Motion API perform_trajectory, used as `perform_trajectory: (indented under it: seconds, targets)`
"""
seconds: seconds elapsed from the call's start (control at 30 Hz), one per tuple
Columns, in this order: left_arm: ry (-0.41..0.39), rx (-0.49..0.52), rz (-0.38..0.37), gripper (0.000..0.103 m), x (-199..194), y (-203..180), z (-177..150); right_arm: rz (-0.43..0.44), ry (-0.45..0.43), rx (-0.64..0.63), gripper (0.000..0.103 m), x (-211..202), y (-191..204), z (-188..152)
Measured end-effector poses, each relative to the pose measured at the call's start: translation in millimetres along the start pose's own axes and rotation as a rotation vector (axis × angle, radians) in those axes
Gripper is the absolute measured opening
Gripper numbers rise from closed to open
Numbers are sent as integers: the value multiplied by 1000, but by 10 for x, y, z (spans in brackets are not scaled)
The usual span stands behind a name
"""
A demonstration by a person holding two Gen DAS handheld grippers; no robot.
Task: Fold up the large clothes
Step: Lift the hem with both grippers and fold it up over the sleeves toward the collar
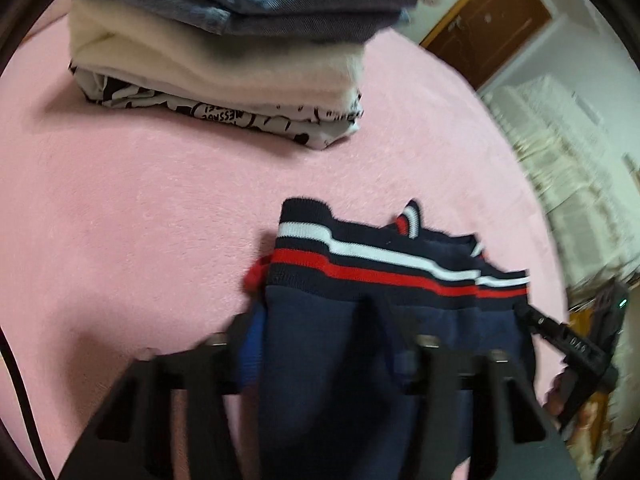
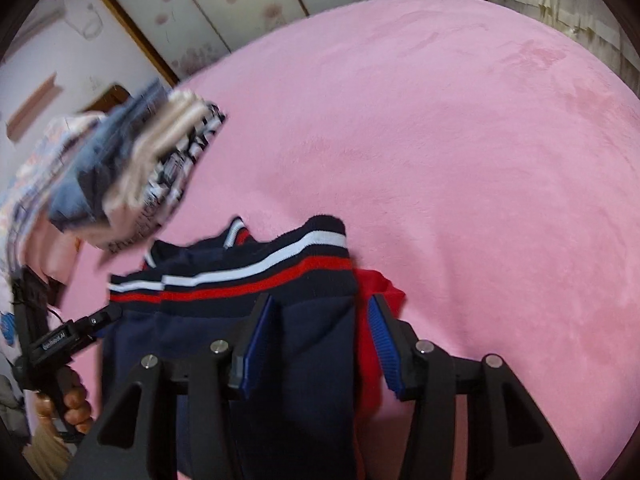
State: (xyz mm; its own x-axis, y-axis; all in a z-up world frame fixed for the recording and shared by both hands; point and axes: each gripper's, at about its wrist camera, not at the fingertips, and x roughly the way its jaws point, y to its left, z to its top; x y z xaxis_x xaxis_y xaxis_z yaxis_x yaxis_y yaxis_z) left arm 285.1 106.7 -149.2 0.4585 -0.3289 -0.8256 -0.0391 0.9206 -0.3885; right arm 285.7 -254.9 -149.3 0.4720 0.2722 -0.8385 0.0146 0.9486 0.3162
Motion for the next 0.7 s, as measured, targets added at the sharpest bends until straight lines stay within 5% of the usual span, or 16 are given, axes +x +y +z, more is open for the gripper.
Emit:
perform_trajectory:
  seconds: [0.1,0.27,0.4,0.7]
  targets:
    - [-14,20,47,22,15,-5,4,-54,-32,-22,8,-24,11,-10]
    - [-1,1,53,22,148,67,-11,-68,-20,12,11,80,-68,-90]
    - [-18,18,83,29,19,-44,-12,-80,-38,23,29,-145,5,-77]
    - [-80,98,128,48,-541,-284,-201,-70,-96,19,30,-709,96,-270]
